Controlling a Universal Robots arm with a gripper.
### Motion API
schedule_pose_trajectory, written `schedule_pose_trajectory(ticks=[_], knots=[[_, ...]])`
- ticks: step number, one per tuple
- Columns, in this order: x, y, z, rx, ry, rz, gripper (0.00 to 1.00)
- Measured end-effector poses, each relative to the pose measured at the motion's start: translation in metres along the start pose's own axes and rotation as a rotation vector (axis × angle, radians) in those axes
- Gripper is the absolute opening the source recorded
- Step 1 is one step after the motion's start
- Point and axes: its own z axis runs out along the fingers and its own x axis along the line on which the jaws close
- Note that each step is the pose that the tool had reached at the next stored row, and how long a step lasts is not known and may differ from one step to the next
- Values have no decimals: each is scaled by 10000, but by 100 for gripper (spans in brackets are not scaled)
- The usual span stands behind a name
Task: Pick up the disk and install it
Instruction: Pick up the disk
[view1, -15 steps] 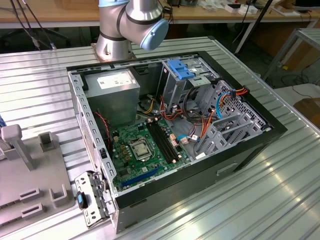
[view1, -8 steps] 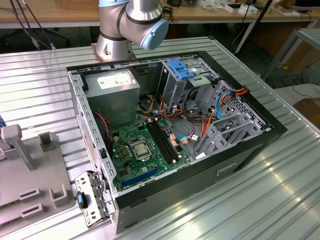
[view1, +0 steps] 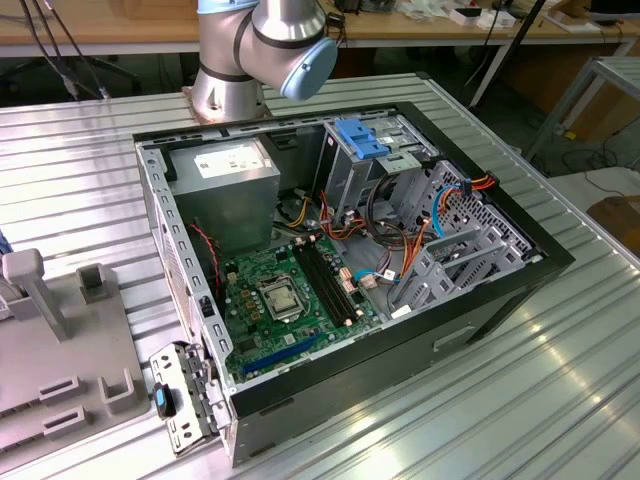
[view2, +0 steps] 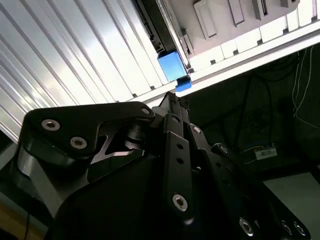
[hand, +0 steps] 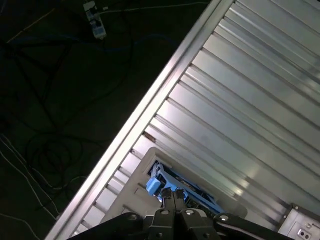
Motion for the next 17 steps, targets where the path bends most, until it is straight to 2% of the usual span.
schedule_pose_trajectory(ticks=[3,8,15,17], knots=[[-10,-9,11,9,30,-408,11],[-16,-14,23,-27,104,-2005,11],[-16,-14,30,-61,170,-3457,11],[-16,-14,31,-76,200,-4121,11]])
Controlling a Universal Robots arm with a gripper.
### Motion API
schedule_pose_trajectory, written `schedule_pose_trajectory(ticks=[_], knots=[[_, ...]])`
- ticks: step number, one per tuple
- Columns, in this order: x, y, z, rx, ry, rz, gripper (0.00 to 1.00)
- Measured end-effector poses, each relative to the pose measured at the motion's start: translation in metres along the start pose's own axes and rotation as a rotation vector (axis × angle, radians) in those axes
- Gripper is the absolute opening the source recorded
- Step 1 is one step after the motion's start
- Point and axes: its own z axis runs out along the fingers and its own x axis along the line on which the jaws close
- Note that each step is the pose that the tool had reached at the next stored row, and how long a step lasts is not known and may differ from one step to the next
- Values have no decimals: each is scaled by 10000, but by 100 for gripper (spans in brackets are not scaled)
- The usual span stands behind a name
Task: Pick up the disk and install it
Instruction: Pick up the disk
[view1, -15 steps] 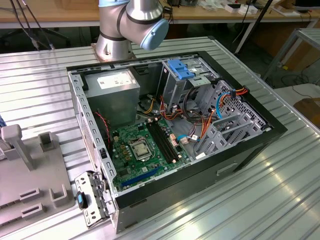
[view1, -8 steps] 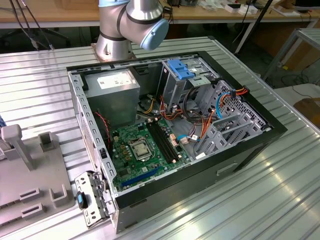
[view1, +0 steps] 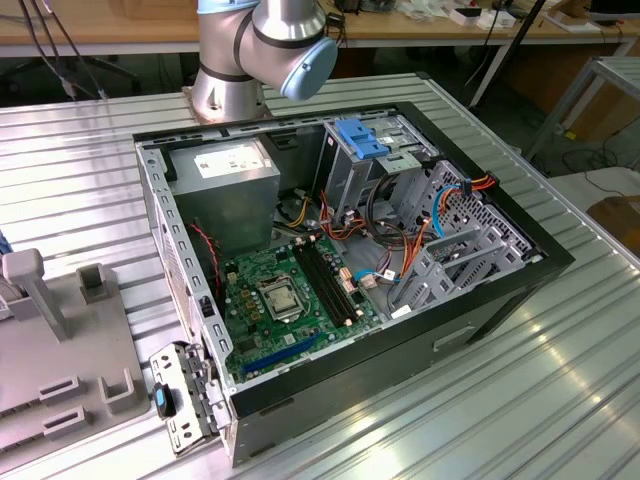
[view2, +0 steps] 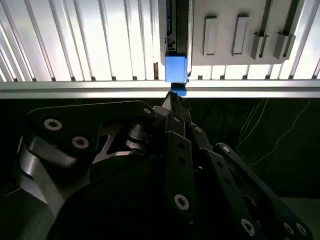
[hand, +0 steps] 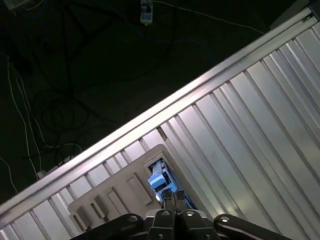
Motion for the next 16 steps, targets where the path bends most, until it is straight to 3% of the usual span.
schedule_pose_trajectory(ticks=[13,16], knots=[[-1,-2,4,-57,116,-2619,11],[-1,-2,11,-69,155,-3598,11]])
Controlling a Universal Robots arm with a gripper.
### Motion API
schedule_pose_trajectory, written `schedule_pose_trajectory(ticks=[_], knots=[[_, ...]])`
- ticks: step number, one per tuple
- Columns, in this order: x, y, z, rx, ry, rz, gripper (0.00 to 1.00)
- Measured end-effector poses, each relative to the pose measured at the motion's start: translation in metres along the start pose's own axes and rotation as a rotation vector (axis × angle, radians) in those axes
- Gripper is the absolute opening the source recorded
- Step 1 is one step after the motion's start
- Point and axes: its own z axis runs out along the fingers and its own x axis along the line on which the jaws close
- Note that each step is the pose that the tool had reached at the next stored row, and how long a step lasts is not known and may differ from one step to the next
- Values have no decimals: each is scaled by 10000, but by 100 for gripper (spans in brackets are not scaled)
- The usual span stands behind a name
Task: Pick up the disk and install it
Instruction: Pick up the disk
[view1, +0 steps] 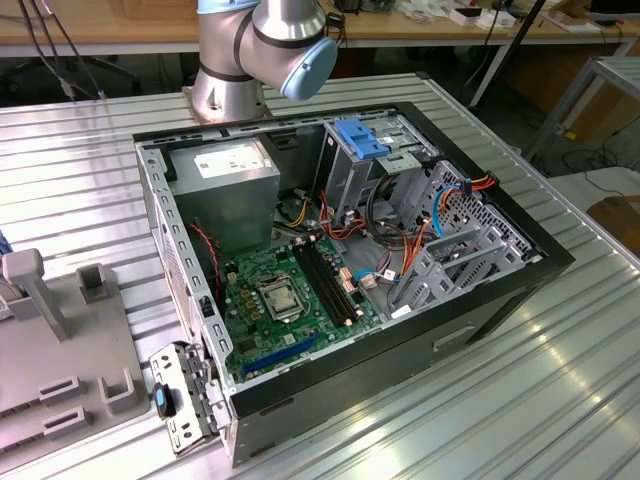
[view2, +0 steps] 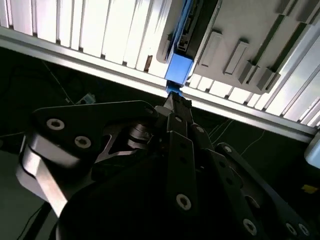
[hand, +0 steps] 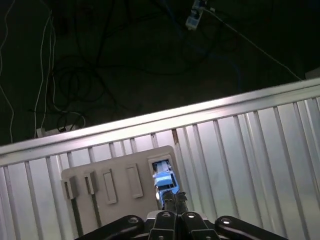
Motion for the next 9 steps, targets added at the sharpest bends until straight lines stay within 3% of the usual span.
schedule_pose_trajectory(ticks=[3,7,9], knots=[[0,0,9,31,19,-531,11],[4,-1,15,432,39,-833,11],[9,-4,27,475,58,-874,11]])
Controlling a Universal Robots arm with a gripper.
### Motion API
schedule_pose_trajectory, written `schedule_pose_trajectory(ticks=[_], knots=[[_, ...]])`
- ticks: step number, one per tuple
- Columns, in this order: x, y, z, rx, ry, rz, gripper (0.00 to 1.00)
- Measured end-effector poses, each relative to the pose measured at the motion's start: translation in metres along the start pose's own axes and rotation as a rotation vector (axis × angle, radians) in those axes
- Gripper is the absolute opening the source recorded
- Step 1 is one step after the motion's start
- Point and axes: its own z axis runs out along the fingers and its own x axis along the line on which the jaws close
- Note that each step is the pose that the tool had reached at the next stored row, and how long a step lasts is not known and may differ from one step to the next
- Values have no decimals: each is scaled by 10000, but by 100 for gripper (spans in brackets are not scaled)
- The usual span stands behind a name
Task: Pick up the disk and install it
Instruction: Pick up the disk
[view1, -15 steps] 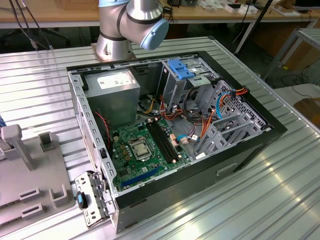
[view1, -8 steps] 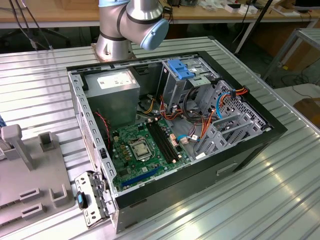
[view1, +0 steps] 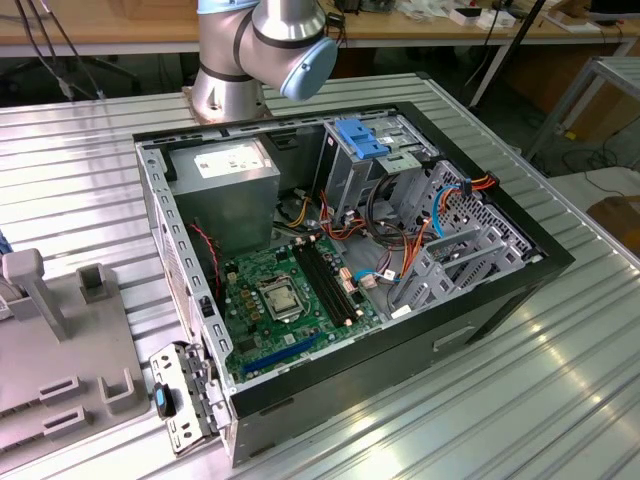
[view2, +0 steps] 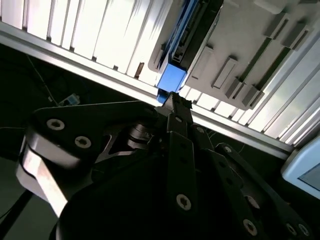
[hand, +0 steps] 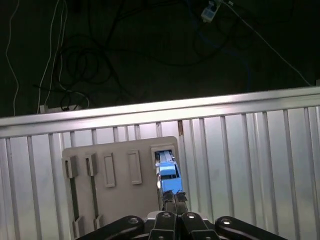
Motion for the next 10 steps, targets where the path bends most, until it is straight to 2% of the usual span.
schedule_pose_trajectory(ticks=[5,9,10], knots=[[22,-3,41,10,18,-289,11],[23,-6,71,0,34,-976,11],[23,-7,75,5,44,-1095,17]])
